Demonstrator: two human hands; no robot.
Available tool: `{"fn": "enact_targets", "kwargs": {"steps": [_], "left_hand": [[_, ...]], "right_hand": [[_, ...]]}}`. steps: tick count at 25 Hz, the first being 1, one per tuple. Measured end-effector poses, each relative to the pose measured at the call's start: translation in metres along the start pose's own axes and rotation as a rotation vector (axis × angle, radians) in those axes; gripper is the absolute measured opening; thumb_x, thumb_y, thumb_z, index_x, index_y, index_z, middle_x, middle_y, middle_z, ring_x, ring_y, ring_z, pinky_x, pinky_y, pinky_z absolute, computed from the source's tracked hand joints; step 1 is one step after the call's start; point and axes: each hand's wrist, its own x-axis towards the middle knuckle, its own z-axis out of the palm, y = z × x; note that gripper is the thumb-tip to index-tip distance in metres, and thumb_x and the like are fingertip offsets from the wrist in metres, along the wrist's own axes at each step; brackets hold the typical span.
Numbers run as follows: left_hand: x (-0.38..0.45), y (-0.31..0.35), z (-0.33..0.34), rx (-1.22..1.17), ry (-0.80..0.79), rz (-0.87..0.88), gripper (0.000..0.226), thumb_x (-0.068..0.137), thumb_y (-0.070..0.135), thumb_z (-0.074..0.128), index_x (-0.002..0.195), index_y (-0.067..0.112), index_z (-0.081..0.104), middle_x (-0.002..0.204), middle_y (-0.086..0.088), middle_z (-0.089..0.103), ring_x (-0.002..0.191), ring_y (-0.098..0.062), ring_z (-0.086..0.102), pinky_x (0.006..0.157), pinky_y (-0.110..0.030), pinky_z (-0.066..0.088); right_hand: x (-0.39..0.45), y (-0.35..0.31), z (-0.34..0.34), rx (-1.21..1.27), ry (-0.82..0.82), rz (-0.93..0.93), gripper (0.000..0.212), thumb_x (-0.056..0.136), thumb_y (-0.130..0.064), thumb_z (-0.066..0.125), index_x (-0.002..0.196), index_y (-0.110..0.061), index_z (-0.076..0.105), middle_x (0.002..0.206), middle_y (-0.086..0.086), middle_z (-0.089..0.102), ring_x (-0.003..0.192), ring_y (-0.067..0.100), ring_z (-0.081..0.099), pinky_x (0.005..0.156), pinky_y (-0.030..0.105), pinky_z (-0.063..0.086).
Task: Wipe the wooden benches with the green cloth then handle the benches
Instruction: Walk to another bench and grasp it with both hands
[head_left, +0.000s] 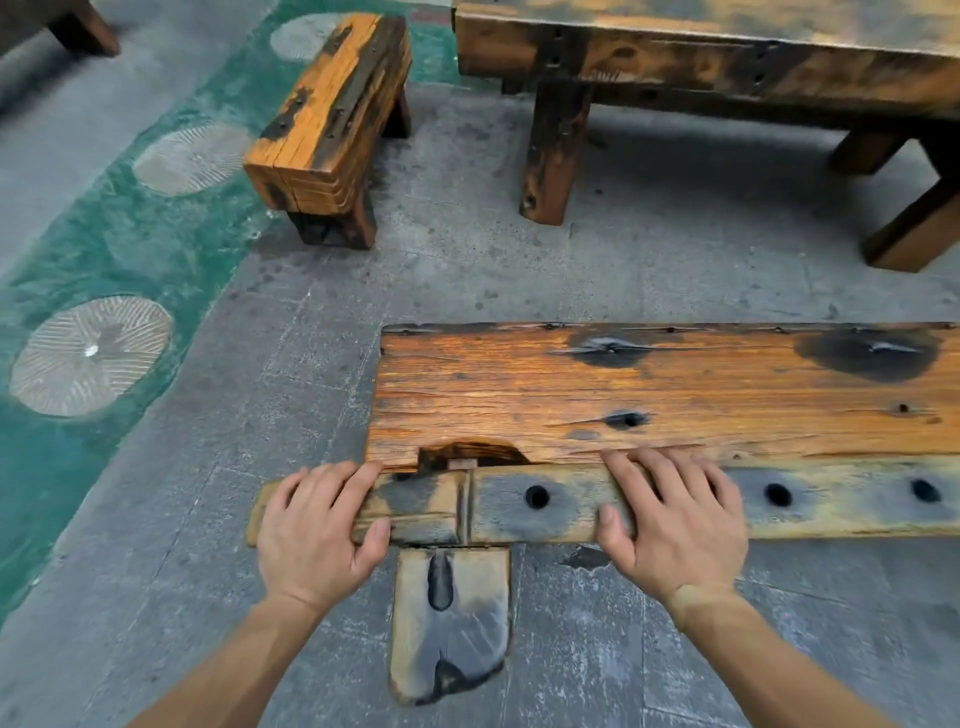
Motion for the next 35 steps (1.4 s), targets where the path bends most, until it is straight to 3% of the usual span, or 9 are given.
{"fn": "enact_targets", "kwargs": {"steps": [5, 16, 24, 31, 35], "left_hand": [[0.003, -0.002, 0.002, -0.001, 0.015, 0.011, 0.072, 0.102, 0.055, 0.017, 0.118, 0.011, 0.072, 0.107, -0.011, 0.071, 0.096, -0.033, 0.068, 0.090, -0.046, 0.043], [0.002, 0.003, 0.003, 0.008, 0.080, -0.021, 0.057, 0.098, 0.046, 0.030, 0.119, 0.011, 0.070, 0.106, -0.010, 0.072, 0.098, -0.032, 0.068, 0.090, -0.044, 0.042], [-0.001, 0.003, 0.016, 0.035, 0.230, -0.001, 0.052, 0.099, 0.040, 0.034, 0.115, 0.010, 0.073, 0.102, -0.010, 0.074, 0.094, -0.032, 0.071, 0.089, -0.041, 0.042], [0.002, 0.000, 0.026, 0.018, 0.322, 0.030, 0.053, 0.099, 0.040, 0.033, 0.109, 0.010, 0.076, 0.097, -0.010, 0.076, 0.087, -0.034, 0.073, 0.075, -0.044, 0.052], [0.003, -0.005, 0.033, 0.018, 0.413, 0.024, 0.055, 0.097, 0.039, 0.033, 0.108, 0.008, 0.077, 0.097, -0.014, 0.076, 0.085, -0.037, 0.073, 0.074, -0.048, 0.054]], "right_hand": [[0.000, -0.002, 0.003, -0.036, 0.025, -0.002, 0.055, 0.094, -0.050, 0.030, 0.118, -0.024, 0.072, 0.108, 0.004, 0.072, 0.103, 0.031, 0.067, 0.093, 0.043, 0.044], [0.002, -0.010, -0.004, -0.001, 0.039, 0.047, 0.045, 0.092, -0.044, 0.039, 0.117, -0.025, 0.071, 0.108, 0.003, 0.072, 0.105, 0.030, 0.063, 0.097, 0.041, 0.037], [-0.002, -0.010, 0.011, 0.006, 0.217, 0.062, 0.044, 0.093, -0.041, 0.037, 0.111, -0.024, 0.073, 0.102, 0.003, 0.074, 0.100, 0.029, 0.068, 0.092, 0.040, 0.041], [-0.002, -0.009, 0.015, -0.010, 0.290, 0.039, 0.045, 0.092, -0.040, 0.035, 0.105, -0.024, 0.075, 0.097, 0.000, 0.075, 0.095, 0.027, 0.069, 0.087, 0.037, 0.040], [-0.001, -0.007, 0.026, -0.038, 0.412, 0.026, 0.042, 0.092, -0.040, 0.036, 0.097, -0.024, 0.075, 0.090, -0.002, 0.075, 0.088, 0.026, 0.071, 0.079, 0.036, 0.041]]}}
